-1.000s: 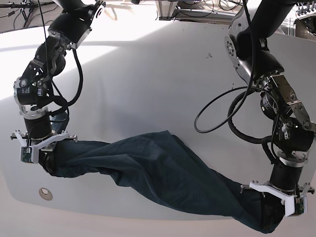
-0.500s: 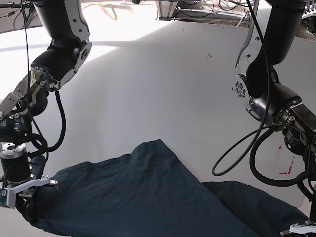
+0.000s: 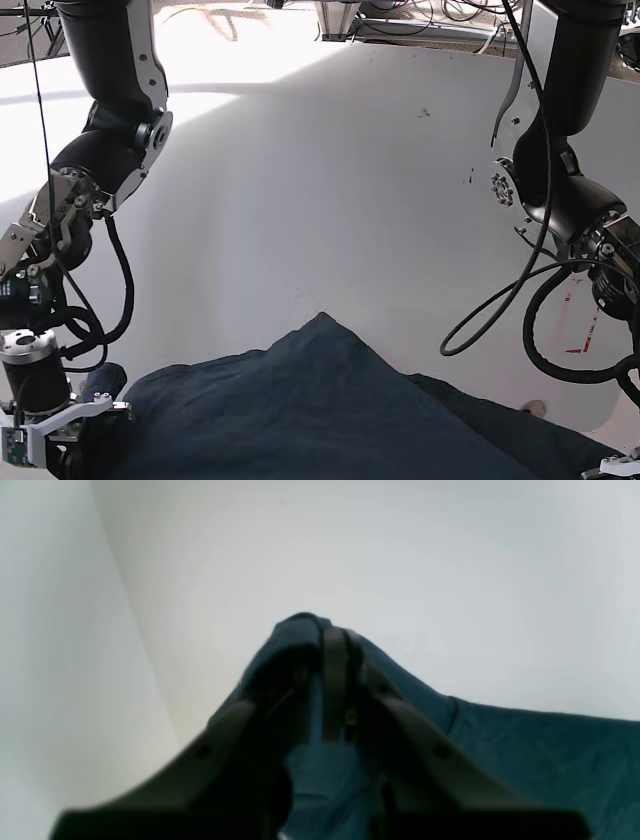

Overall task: Fold the T-shirt properly
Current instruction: 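Lift the stretched shirt high with both grippers, then swing the held shirt down and lay it flat on the table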

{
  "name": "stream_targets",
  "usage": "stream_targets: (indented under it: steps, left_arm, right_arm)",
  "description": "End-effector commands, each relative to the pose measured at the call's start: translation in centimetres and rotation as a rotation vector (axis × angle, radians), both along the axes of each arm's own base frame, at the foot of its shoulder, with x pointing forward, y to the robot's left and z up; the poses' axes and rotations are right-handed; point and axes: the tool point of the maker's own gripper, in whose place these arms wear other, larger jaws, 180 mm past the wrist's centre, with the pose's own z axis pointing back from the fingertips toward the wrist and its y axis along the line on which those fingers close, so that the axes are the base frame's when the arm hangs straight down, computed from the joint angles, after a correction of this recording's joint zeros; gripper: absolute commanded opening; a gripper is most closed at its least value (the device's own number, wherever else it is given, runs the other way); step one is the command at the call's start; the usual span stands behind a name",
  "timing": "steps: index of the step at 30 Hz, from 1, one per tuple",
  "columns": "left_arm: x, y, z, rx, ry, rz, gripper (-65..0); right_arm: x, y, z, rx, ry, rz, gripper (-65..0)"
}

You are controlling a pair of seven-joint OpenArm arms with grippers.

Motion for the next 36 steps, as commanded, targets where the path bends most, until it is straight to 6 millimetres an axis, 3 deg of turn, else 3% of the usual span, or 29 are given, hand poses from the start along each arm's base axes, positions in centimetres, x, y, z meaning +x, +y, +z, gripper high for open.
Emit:
stream_targets:
  steps: [1, 12, 15, 17, 24, 29, 36]
  left_arm:
    - [-0.9, 0.0, 2.4, 0.004, -0.077, -0.003, -65.0]
    - [-0.8, -0.2, 2.4, 0.004, -0.077, -0.01, -65.0]
    - [-0.8, -0.3, 2.2, 0.005, -0.073, -0.012, -65.0]
    - [-0.6, -0.3, 1.5, 0.005, -0.058, -0.013, -65.0]
    - [0.3, -0.4, -4.1, 0.002, 0.066, -0.019, -65.0]
    - [0.2, -0.8, -8.6, -0.032, 0.146, -0.066, -65.0]
    - [-1.4, 0.3, -14.8, -0.097, 0.254, -0.073, -65.0]
  right_arm:
    - [-0.1, -0.1, 2.7, -0.003, -0.074, 0.003, -64.4]
    - [0.4, 0.6, 4.0, -0.015, -0.094, 0.022, -64.4]
    - [0.4, 0.6, 3.5, -0.019, -0.082, 0.022, -64.4]
    - [0.4, 0.7, 2.3, -0.02, -0.059, 0.023, -64.4]
    - [-0.3, 1.0, -3.9, -0.016, 0.053, 0.036, -64.5]
    - [-2.7, 0.4, -8.4, -0.007, 0.116, 0.015, -64.5]
    - [-5.7, 0.3, -14.2, 0.01, 0.237, 0.007, -64.5]
